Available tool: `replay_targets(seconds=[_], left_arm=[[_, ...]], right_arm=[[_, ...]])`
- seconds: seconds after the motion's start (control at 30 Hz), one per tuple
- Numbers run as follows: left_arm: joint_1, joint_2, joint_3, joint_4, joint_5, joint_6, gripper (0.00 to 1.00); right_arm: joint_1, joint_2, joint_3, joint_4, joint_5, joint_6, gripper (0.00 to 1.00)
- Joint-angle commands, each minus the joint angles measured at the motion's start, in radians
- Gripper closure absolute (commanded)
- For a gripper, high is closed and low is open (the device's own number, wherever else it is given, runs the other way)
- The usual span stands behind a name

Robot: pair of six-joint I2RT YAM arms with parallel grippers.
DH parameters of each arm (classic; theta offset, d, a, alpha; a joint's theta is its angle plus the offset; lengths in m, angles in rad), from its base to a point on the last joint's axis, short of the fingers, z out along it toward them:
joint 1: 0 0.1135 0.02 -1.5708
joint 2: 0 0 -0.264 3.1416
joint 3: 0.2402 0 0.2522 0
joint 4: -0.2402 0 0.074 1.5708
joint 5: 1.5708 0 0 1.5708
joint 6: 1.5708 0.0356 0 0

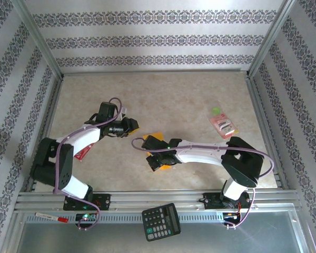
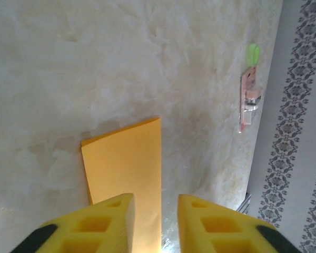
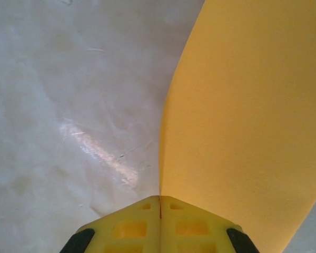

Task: Fold a paper plane with a square sheet of paper (pick it up from the middle)
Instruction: Turn over the paper at the center of the table.

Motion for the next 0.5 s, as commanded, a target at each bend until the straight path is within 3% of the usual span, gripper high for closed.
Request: replay_targets(seconds=[0.0,0.17,0.47], left_arm=[[-0.049,0.064,0.042,0.094,0.045,-0.045,0.76],[-0.121,0.177,0.084,0.078,0.045,-0.027,0.83],[-0.131,0.289,0.097,0.047,0.039,0.031,0.88]], right_arm=[[-0.011,-0.037,-0.033,0.085,-0.064,0.036,1.00],[-0.016,-0.027,-0.026,0.090,-0.065,0.033,1.00],[-0.041,-0.040,-0.044,0.111,-0.087,0.027,0.97]])
